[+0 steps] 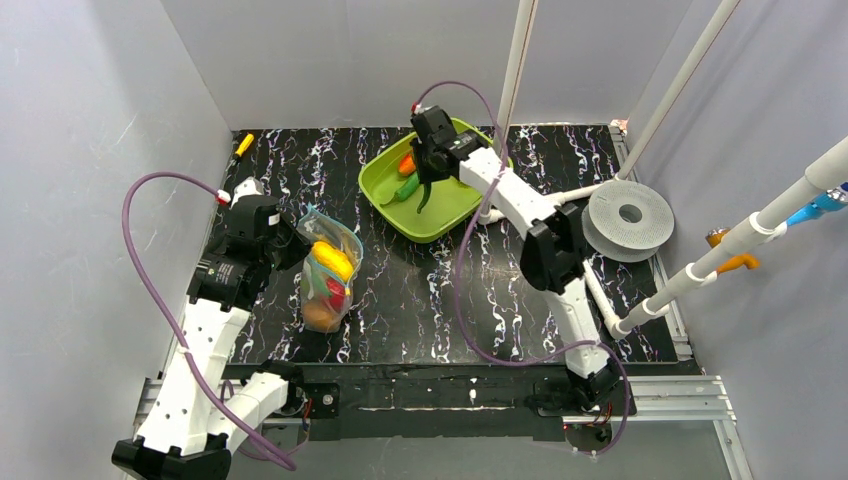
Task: Place the food in the zip-top bag and seal the zipper
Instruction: Pick up the fake vegetable from the bin, then place the fake vegetable in the zipper food storage bag.
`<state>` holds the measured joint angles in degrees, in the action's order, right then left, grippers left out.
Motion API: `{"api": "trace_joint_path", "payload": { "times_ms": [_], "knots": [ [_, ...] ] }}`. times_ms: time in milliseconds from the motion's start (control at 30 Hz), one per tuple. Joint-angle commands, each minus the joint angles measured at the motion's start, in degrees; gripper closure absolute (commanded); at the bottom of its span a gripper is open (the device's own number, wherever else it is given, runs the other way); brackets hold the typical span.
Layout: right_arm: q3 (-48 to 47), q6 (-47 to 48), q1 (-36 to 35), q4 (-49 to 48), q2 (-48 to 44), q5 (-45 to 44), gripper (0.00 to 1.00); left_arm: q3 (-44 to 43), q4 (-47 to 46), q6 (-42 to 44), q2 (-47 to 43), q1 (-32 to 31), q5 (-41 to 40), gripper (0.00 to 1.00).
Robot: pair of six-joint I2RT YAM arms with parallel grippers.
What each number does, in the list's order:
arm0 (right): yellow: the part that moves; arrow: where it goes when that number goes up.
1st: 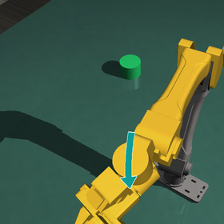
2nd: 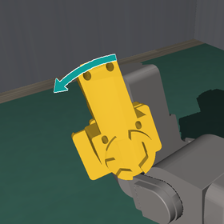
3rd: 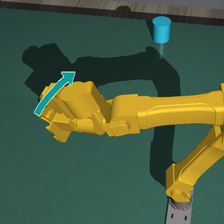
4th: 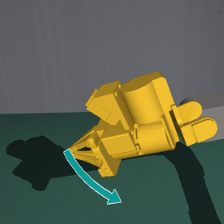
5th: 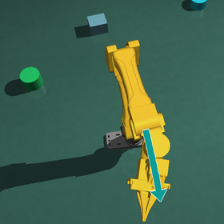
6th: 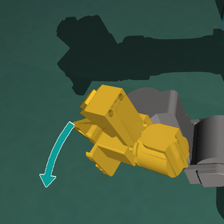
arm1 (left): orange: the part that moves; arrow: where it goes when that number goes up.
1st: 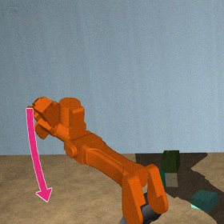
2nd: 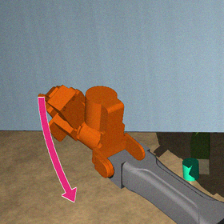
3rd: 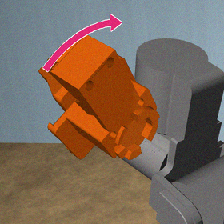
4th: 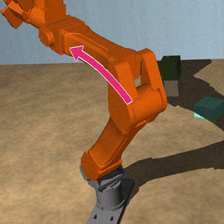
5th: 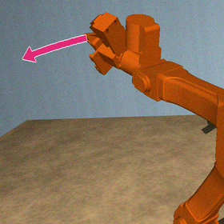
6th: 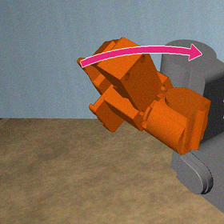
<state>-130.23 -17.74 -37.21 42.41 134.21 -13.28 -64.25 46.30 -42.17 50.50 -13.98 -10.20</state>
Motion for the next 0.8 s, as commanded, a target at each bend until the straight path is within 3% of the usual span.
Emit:
{"api": "trace_joint_path", "payload": {
  "times_ms": [0,200,433,600,767],
  "knots": [
    [3.7,-0.3,-1.2,-0.8,-13.5,5.9,0.99,0.8,0.4,-1.6,0.1,0.3,1.5,1.0],
    [7.7,-1.3,-1.7,4.8,-21.9,25.6,0.99,0.8,0.1,-1.6,0.2,0.3,2.2,1.0],
    [17.0,-4.2,-3.5,-1.5,-31.1,51.3,0.99,0.8,0.0,-1.2,0.3,0.3,3.0,1.0],
    [21.6,-11.1,-8.0,-10.6,-33.5,58.9,0.99,0.4,0.2,-1.3,0.4,0.3,3.4,1.0],
    [14.8,-13.4,-13.0,-7.6,-26.8,61.0,0.99,0.4,0.1,-1.4,-0.3,0.4,3.6,1.0]
  ]
}}
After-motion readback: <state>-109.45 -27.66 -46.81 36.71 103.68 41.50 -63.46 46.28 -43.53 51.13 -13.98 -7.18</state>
